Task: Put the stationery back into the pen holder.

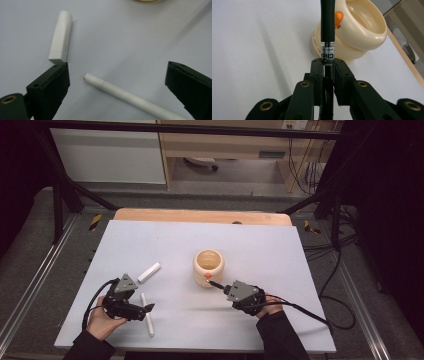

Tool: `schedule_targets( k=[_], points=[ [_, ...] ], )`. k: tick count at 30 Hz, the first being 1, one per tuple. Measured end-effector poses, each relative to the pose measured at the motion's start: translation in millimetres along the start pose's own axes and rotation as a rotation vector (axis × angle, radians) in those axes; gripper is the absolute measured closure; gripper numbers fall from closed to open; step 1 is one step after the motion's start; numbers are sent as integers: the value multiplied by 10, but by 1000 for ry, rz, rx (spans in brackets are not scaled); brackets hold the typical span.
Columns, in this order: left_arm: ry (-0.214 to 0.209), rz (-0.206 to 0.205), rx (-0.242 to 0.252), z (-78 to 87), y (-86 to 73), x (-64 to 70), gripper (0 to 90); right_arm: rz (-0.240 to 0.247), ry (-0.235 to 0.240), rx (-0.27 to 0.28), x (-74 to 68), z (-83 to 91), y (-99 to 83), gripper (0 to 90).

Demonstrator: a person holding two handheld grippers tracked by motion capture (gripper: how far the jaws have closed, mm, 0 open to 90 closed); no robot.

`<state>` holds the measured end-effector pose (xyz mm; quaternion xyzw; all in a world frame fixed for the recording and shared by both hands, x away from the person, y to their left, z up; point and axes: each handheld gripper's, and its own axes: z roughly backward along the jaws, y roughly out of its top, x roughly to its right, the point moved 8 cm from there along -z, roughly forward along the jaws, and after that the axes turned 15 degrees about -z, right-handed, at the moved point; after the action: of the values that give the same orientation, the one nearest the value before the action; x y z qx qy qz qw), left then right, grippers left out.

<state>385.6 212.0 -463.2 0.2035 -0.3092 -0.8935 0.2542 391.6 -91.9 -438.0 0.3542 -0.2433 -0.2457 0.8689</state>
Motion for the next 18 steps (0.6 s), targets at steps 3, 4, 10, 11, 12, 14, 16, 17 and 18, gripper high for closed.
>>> schedule_targets(
  k=[3,4,10,11,12,14,16,17,18],
  points=[
    [15,13,8,11,-68,-29,58,-36,8,-2,5,0,-14,787],
    [18,14,9,15,-90,-38,58,-48,11,0,5,2,-18,787],
    [37,48,8,39,-250,-103,61,-117,25,24,17,25,-6,787],
    [44,54,6,40,-281,-119,61,-127,27,32,16,33,5,787],
    [43,58,3,41,-310,-133,62,-140,32,37,17,41,15,787],
    [49,68,1,42,-359,-161,63,-168,31,48,28,55,35,788],
    [50,82,3,39,-396,-178,63,-195,30,56,43,65,48,787],
    [47,85,3,39,-409,-180,63,-213,31,61,50,71,56,788],
    [49,84,7,38,-416,-180,63,-230,32,64,57,77,62,788]
  ],
)
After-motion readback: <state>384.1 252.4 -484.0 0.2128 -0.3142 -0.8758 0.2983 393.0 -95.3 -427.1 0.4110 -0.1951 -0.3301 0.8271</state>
